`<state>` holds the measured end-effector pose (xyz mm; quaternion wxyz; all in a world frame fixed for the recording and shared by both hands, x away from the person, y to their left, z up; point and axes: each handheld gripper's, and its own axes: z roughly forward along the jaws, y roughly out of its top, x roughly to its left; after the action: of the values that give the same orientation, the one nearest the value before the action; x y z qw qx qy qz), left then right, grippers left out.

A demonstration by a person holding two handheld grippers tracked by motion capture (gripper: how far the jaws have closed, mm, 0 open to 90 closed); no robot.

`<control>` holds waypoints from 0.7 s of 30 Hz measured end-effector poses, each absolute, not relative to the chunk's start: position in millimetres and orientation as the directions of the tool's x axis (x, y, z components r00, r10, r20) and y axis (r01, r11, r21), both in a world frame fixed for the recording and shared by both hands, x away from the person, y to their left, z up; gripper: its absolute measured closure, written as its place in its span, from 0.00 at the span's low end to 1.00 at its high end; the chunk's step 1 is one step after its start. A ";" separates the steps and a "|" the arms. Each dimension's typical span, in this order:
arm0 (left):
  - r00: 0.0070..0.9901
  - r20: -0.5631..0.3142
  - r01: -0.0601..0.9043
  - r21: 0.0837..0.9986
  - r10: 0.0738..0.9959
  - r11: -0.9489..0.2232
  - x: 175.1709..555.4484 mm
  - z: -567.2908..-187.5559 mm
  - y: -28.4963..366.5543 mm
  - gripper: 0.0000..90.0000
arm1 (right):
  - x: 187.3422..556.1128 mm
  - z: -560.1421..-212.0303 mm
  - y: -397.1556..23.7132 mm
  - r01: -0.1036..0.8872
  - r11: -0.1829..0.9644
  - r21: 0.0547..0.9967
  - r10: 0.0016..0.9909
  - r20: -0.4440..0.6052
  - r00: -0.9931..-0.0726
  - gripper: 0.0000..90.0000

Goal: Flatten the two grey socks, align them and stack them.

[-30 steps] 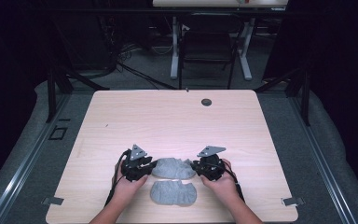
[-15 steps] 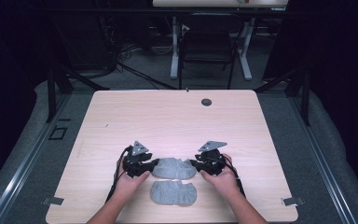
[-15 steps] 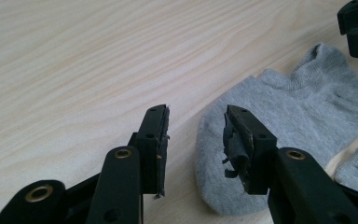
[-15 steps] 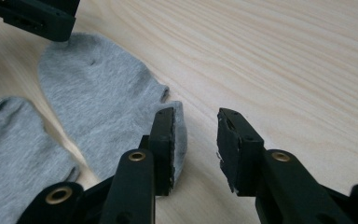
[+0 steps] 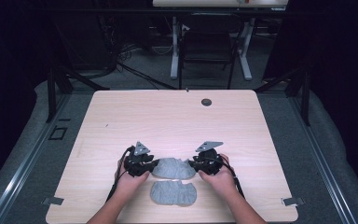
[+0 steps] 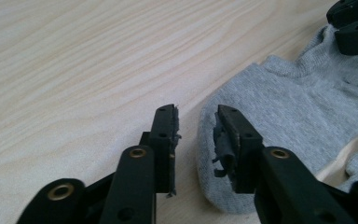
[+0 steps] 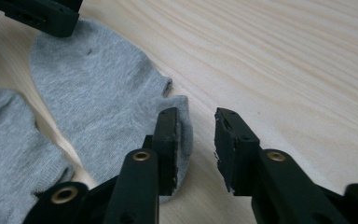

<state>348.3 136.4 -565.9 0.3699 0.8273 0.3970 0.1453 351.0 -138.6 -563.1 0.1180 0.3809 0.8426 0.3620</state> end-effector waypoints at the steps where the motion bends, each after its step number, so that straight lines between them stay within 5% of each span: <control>1: 0.642 -0.048 0.547 0.728 0.765 -0.414 348.3 -566.3 135.9 0.77 | 350.7 -563.5 -138.1 0.557 0.447 0.700 0.726 0.080 -0.683 0.81; 14: 0.647 -0.023 0.549 0.708 0.762 -0.445 345.7 -569.2 136.5 0.96 | 347.6 -562.8 -136.4 0.552 0.466 0.691 0.716 0.072 -0.695 0.97; 21: 0.654 -0.026 0.542 0.714 0.756 -0.444 343.0 -565.4 140.6 0.98 | 346.1 -559.8 -138.5 0.544 0.459 0.702 0.717 0.068 -0.693 0.99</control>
<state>343.0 140.6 -565.4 0.3573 0.8363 0.3879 0.1499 346.1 -138.5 -559.8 0.1197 0.3728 0.8457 0.3625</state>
